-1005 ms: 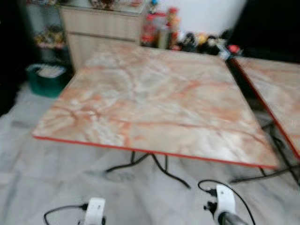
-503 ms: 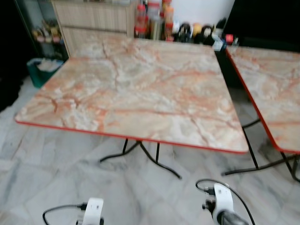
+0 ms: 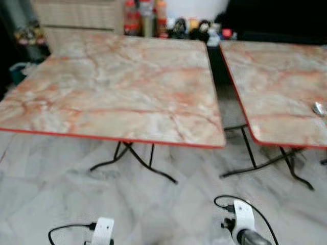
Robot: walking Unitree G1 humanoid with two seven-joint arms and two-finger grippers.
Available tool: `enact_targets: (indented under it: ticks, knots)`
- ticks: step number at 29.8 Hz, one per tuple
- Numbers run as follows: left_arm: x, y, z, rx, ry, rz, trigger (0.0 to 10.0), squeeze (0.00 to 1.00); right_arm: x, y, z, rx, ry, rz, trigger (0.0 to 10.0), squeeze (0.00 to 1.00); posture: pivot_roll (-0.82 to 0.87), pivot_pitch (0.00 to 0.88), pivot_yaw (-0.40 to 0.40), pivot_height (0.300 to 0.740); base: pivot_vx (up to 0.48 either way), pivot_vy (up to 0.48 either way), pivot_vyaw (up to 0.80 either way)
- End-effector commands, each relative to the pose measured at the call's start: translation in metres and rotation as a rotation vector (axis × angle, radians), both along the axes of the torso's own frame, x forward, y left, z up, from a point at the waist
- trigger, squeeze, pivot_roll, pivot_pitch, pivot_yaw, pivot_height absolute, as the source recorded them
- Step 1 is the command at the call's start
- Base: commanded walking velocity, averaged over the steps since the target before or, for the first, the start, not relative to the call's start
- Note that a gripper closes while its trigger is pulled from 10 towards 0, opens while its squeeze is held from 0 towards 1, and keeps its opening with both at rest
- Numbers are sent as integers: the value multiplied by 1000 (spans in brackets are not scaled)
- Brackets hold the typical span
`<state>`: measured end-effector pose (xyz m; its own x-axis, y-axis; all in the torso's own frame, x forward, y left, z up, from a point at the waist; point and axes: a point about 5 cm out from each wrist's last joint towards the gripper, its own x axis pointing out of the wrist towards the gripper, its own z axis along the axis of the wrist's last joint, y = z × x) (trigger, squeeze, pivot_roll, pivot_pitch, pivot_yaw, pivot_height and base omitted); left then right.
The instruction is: Setting the table
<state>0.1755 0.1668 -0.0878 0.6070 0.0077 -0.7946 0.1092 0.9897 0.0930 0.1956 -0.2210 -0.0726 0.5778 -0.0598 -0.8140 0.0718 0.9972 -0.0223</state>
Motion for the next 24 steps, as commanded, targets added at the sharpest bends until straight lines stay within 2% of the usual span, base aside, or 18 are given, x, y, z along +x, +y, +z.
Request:
enact_targets:
  ticks: [1, 7, 10, 24]
  knots:
    - [-8, 9, -3, 25, 40, -3, 10000, 0, 6, 6, 2, 8, -17, 23, 10000, 0, 14, 70, -70, 736, 0, -281, 0]
    - [-12, 12, -5, 37, 60, -16, 10000, 0, 6, 6, 2, -11, -3, 49, 10000, 0, 7, 59, -63, 736, 207, -276, 0]
    - [-13, 15, -5, 43, 69, -30, 10000, 0, 5, 6, 1, 3, -7, -7, 10000, 0, 4, 42, -60, 736, 250, -271, 0]
    - [-10, 21, -4, 64, 81, -41, 10000, 0, 5, 8, 1, 20, -25, -35, 10000, 0, 6, 21, -59, 736, 344, -263, 0]
